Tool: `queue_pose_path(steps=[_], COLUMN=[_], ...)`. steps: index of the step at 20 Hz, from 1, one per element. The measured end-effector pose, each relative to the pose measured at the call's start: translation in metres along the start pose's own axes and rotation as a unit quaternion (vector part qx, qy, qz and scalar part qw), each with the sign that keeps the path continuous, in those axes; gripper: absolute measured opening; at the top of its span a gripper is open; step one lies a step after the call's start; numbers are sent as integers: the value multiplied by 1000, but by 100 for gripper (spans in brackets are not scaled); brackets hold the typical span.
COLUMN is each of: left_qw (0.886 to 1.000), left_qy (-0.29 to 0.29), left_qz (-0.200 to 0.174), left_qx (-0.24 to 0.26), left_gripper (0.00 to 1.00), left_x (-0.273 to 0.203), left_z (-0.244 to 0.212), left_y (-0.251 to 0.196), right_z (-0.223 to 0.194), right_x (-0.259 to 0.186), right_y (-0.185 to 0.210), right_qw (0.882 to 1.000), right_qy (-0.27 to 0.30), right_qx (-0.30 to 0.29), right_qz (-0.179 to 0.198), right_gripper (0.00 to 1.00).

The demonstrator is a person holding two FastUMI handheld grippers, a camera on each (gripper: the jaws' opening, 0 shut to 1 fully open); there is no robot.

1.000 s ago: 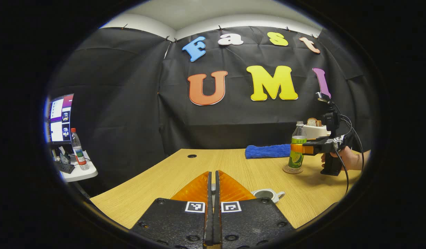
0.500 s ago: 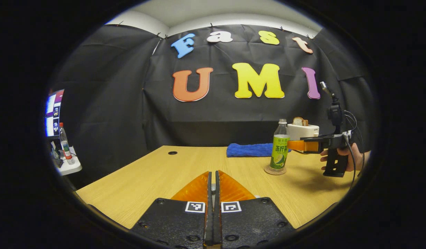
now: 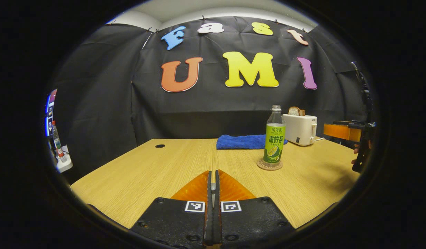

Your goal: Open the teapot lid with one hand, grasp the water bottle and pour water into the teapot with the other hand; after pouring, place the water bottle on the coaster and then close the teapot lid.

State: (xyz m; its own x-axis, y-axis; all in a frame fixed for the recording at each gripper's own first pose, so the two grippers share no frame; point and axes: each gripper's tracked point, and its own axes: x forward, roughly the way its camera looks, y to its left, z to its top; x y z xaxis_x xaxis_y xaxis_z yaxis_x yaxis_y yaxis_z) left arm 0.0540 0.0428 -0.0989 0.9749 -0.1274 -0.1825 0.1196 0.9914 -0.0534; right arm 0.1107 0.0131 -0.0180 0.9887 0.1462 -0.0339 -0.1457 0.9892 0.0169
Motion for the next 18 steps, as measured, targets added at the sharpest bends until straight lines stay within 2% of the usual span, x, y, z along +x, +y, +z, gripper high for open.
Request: queue_pose_path(steps=[9, 15, 16, 18], left_qw=[1000, 999, 999, 998], left_qy=[23, 19, 18, -6], left_qz=[6, 27, 42, 56], left_qx=[3, 10, 14, 25], left_gripper=[3, 7, 16, 56], left_x=[5, 2, 1, -8], left_z=[-17, -15, -13, 8], left_y=[0, 4, 10, 11], right_z=[-2, -3, -3, -3], right_x=[-8, -16, -19, -22], right_y=[14, 10, 8, 4], right_qw=[1000, 1000, 1000, 1000], right_qy=[-8, -12, -12, -13], right_qx=[-19, -14, -10, -5], right_qz=[15, 1, -3, -12], right_gripper=[97, 96, 96, 96])
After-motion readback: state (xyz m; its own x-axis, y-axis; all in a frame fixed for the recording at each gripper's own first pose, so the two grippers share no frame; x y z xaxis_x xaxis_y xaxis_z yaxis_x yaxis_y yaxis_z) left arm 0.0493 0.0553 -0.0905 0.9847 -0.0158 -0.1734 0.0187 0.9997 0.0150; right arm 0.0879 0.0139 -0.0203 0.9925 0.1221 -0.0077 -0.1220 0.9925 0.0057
